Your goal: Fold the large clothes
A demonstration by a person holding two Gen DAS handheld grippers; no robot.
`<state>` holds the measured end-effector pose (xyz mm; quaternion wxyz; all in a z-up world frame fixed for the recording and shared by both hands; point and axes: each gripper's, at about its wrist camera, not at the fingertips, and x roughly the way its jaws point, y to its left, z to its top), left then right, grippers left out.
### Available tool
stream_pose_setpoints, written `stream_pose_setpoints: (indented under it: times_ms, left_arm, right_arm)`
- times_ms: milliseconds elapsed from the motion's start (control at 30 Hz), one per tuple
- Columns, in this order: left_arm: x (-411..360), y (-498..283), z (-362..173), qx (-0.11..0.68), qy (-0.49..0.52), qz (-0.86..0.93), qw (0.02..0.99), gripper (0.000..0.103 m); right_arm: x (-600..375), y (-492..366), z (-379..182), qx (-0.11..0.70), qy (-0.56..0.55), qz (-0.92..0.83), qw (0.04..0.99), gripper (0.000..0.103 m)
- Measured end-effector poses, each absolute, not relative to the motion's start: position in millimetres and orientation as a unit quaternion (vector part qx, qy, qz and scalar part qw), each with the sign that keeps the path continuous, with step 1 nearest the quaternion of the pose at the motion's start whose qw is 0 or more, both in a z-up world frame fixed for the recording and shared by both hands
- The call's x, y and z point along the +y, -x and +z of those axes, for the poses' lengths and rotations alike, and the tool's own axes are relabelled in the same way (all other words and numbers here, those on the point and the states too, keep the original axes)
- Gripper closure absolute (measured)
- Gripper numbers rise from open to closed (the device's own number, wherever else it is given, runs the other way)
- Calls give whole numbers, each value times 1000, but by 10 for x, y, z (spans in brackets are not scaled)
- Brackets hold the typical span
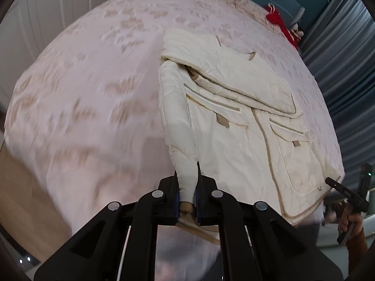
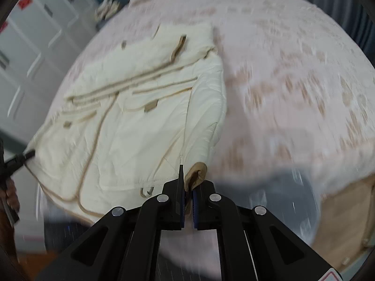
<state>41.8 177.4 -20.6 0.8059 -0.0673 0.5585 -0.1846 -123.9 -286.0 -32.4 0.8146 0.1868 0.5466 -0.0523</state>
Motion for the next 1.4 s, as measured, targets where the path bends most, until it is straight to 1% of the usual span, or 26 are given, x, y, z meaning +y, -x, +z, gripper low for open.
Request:
stream_pose_setpoints:
  times_ms: [167,267,333,467,533,633,733,833,1033,1200,1300,1367,1400]
  left_arm:
    - [2043,186,-158,584,85,-172,789,95]
    - [2097,363,68,570,107,-173,796,95]
    - [2094,316,273,546,114,-179,811,96]
    - [1966,-75,723,472,103,-194,854,96]
    - [1941,-306,824,447,102,-192,868,96]
    - [1797,-732,875,425,100,-185,881,95]
    - [1564,-1150,759,409,74,-164,895,95]
    - [1382,-1542,524,418,67,-138,895,95]
    - [1225,-2198,-40,456,64,-103,881,95]
    - [1116,-2525,-486,492,51,-81,865,95]
    - [1095,-2678,-754,511,57,-73,854,92]
    - [1128,-2717,-818,514,75,-73,852,92]
    - [1144,-2718,-808,515,82,-74,850,91]
  right_arm:
    - [-2579,1877,-282,596,-177,-28,783,99]
    - [-2465,2011,-68,584,-179,-17,791,99]
    - [-2506,1931,204,551,-175,-16,816,99]
    - [-2809,1516,728,466,-182,-27,866,99]
    - [-2980,1311,854,432,-195,-37,880,99]
    - [-3242,903,843,392,-228,-49,890,99]
    - [-3388,475,642,372,-265,-63,887,99]
    - [-3471,98,437,365,-282,-77,884,99]
    - [-3557,-443,42,374,-291,-99,875,99]
    - [-3598,-801,-302,394,-291,-112,864,98]
    - [-3640,-914,-441,395,-305,-115,859,93]
    - [-3690,-918,-426,382,-331,-107,856,86]
    - [-3717,-908,-391,374,-344,-102,855,84]
